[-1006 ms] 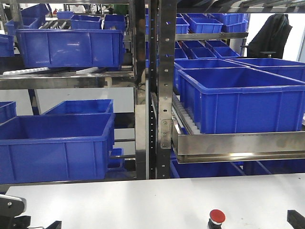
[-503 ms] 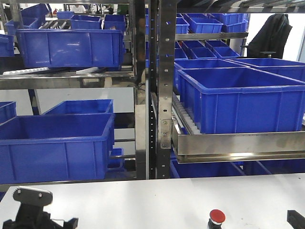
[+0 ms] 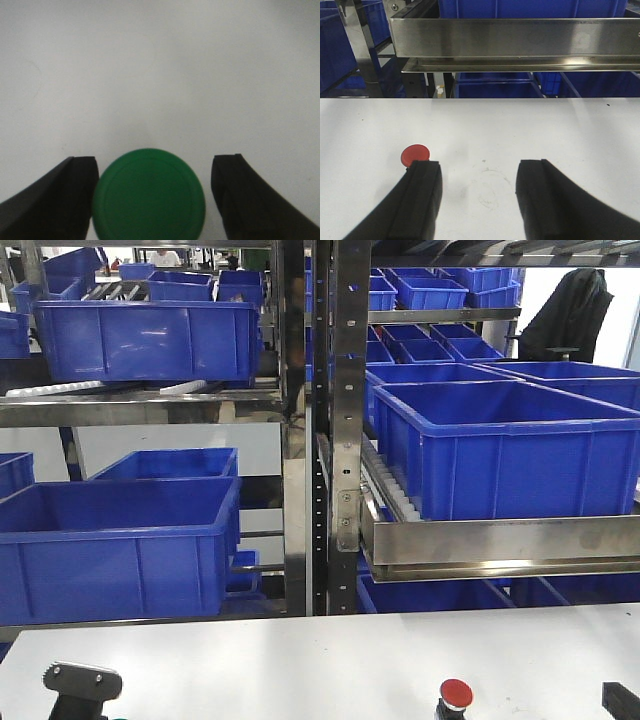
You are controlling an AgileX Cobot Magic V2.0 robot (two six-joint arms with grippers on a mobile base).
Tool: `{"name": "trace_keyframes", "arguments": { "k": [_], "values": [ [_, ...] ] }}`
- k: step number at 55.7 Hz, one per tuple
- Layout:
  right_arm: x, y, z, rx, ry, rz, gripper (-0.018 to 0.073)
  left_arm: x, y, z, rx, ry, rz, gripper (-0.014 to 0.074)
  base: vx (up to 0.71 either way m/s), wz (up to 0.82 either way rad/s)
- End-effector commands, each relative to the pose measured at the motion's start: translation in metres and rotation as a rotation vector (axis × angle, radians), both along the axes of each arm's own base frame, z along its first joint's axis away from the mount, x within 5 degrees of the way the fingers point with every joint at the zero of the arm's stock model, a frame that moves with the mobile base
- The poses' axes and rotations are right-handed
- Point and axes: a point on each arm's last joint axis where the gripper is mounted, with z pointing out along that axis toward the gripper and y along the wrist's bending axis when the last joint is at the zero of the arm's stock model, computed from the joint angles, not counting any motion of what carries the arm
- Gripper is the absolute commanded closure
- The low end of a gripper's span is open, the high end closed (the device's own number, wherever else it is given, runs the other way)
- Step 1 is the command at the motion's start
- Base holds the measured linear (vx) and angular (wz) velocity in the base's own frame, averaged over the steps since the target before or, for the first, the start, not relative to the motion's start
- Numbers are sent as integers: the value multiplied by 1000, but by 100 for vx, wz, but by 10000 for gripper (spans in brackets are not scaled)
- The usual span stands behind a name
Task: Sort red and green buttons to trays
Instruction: 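Lower the left gripper over the green button and the right over the red button, then close both grippers on the green and red buttons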
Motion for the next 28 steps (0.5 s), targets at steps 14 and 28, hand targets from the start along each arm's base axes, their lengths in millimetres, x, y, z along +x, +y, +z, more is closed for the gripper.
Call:
{"name": "trace_keyframes", "arguments": {
  "k": [14,28],
  "values": [
    [22,5,2,-6,-59,29,139,11,-4,23,-43,-163,12,256,0,0],
    [55,37,-26,-66,-95,222,139,13,-4,26,-48,-195,14,575,0,0]
  ]
}}
